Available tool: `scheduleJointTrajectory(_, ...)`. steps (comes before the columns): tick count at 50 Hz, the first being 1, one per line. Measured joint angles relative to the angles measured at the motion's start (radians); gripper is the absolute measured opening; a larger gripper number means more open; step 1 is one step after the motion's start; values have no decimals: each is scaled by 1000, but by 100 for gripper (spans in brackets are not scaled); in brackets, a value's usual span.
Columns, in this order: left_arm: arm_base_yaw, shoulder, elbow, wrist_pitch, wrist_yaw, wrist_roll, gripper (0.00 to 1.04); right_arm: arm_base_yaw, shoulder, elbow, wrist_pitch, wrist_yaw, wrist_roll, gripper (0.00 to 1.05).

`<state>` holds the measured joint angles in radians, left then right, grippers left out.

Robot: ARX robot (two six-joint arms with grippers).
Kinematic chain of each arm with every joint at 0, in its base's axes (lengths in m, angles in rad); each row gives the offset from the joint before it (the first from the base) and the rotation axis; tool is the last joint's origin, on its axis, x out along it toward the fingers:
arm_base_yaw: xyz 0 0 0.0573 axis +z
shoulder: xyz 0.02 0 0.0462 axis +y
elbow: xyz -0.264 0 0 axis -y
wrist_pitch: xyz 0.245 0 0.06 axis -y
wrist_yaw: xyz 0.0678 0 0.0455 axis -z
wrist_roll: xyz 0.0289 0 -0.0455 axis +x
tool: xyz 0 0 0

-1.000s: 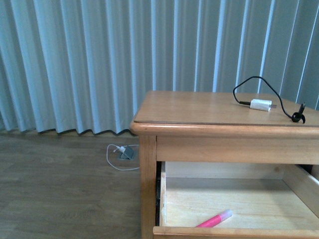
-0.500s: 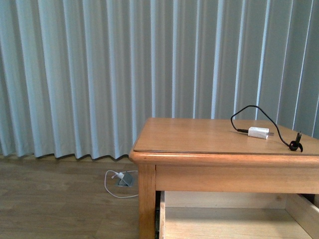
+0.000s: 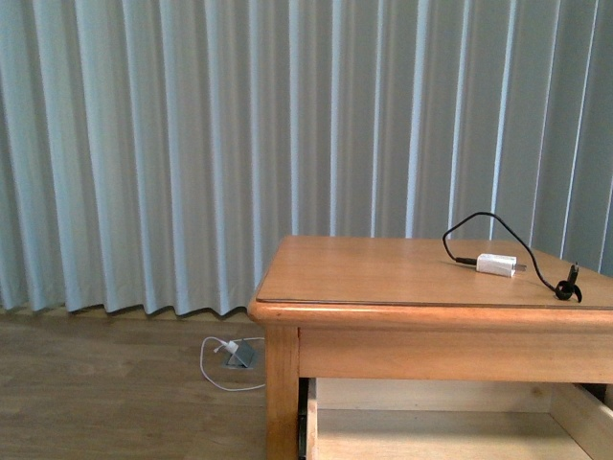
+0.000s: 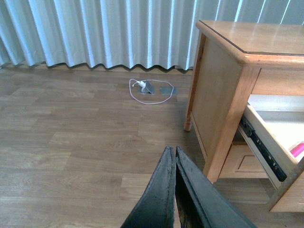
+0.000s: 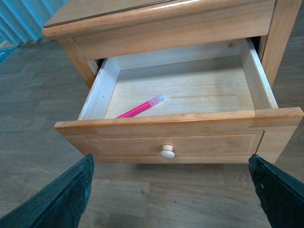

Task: Place pink marker in drawer with both arms

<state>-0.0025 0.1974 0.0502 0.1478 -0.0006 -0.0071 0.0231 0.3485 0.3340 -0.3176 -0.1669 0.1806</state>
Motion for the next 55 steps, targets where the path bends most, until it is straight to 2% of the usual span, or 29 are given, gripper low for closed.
scheduleJointTrajectory(8,0,-144,-15,-143,1,0,4,0,0,0,0,0,0,96)
scheduleJointTrajectory(36,0,-193,-27,-148,1,1,5,0,0,0,0,0,0,96)
scheduleJointTrajectory(39,0,-193,-27,-148,1,2,22,0,0,0,0,0,0,96)
scheduleJointTrajectory(42,0,-193,-27,-148,1,2,37,71,-40,-60,173,217,-39,96)
scheduleJointTrajectory(45,0,-193,-27,-148,-1,2,48,116,-40,-67,229,333,-50,96)
scheduleJointTrajectory(49,0,-193,-27,-148,1,2,62,122,13,-40,178,322,-48,96)
scheduleJointTrajectory(55,0,-193,-27,-148,0,2,82,109,148,-27,107,212,-35,96)
